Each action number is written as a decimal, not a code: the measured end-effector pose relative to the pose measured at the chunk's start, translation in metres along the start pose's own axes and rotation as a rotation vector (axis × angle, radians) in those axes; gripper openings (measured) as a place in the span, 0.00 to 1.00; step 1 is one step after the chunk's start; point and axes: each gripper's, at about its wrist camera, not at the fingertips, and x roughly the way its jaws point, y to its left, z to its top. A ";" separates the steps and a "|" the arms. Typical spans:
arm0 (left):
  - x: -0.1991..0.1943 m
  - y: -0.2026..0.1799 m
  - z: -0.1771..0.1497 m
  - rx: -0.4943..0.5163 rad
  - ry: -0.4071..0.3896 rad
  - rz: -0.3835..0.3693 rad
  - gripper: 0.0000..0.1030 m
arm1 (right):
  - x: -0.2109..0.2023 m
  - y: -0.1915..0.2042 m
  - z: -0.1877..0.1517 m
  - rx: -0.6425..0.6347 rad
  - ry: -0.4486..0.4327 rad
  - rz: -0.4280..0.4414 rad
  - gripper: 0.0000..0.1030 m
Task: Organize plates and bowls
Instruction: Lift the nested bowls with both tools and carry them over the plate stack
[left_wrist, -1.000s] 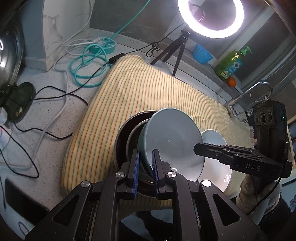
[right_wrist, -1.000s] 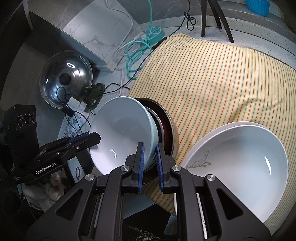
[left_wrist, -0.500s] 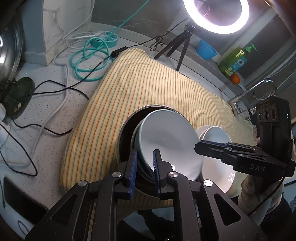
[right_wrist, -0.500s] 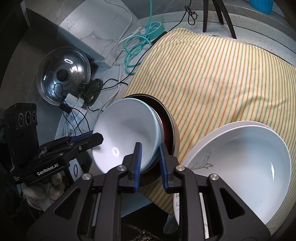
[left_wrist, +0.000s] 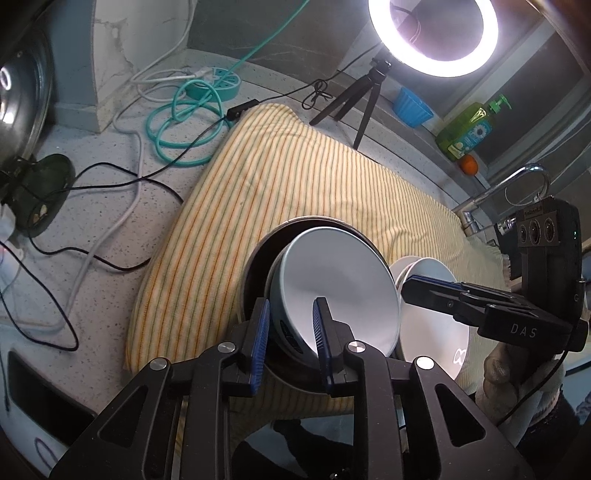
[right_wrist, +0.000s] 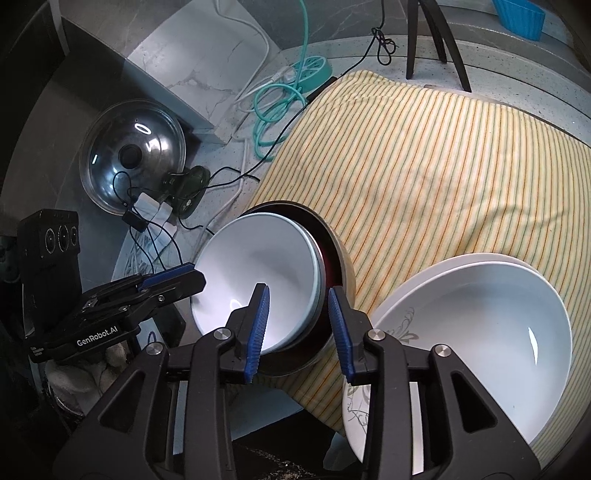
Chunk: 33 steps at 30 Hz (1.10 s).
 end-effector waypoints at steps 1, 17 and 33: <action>-0.002 0.002 0.000 -0.008 -0.007 0.002 0.21 | -0.002 -0.002 0.000 0.005 -0.006 0.000 0.34; -0.004 0.039 -0.018 -0.208 -0.070 -0.044 0.22 | -0.017 -0.033 -0.011 0.103 -0.044 0.008 0.34; 0.011 0.037 -0.018 -0.141 -0.040 0.020 0.21 | 0.001 -0.026 -0.015 0.070 -0.018 -0.014 0.28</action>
